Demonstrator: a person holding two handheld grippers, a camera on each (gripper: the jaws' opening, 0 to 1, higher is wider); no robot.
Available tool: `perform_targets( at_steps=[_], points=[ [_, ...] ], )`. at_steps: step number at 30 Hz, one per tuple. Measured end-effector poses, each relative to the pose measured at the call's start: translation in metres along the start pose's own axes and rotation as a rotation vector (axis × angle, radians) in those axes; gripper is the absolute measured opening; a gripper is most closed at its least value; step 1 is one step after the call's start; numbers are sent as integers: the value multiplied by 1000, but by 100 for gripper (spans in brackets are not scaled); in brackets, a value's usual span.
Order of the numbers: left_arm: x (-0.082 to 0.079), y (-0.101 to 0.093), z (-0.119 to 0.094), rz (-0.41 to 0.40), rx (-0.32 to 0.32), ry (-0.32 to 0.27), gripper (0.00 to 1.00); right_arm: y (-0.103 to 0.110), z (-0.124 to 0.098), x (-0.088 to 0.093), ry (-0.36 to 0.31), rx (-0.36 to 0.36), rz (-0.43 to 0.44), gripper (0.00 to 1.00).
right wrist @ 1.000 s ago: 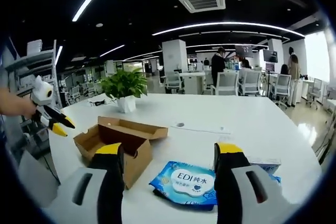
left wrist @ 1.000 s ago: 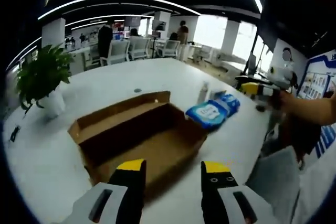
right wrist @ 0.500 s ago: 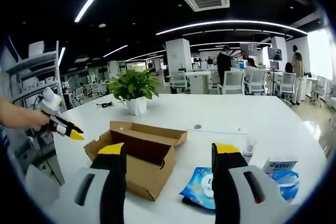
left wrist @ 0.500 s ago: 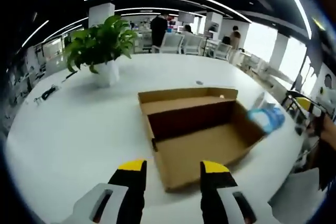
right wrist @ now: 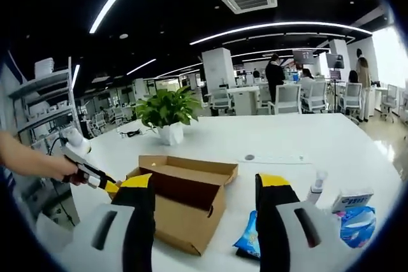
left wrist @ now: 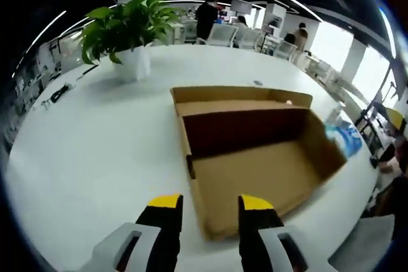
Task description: Operate the shoe box by opening the lid, removing the specified soft item, and placing it in the target area until the item is outside and the box remains undamaged.
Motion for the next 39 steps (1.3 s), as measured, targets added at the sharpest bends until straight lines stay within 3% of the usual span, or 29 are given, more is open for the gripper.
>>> perform_targets(
  at_steps=[20, 26, 30, 35, 39],
  points=[
    [1, 13, 19, -37, -35, 35, 28, 6, 28, 2, 19, -40, 18, 57],
    [-1, 12, 20, -41, -46, 33, 17, 3, 39, 2, 33, -45, 25, 54],
    [1, 11, 18, -13, -68, 42, 11, -3, 54, -1, 52, -40, 27, 51],
    [2, 11, 18, 3, -85, 41, 10, -17, 83, -12, 90, -4, 16, 42],
    [3, 16, 20, -14, -109, 25, 8, -26, 107, -22, 104, 9, -6, 42]
  ],
)
Point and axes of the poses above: the point that each gripper's makers call its tool centre point, and the gripper's own axes: z roughly forward along the fingers, y roughly to its left, x roughly out of its underside, the point moved 5 cm from there along -z, roughly backward along the fingers, and after that the axes turned 3 degrees about y, right-handed, at the moved point
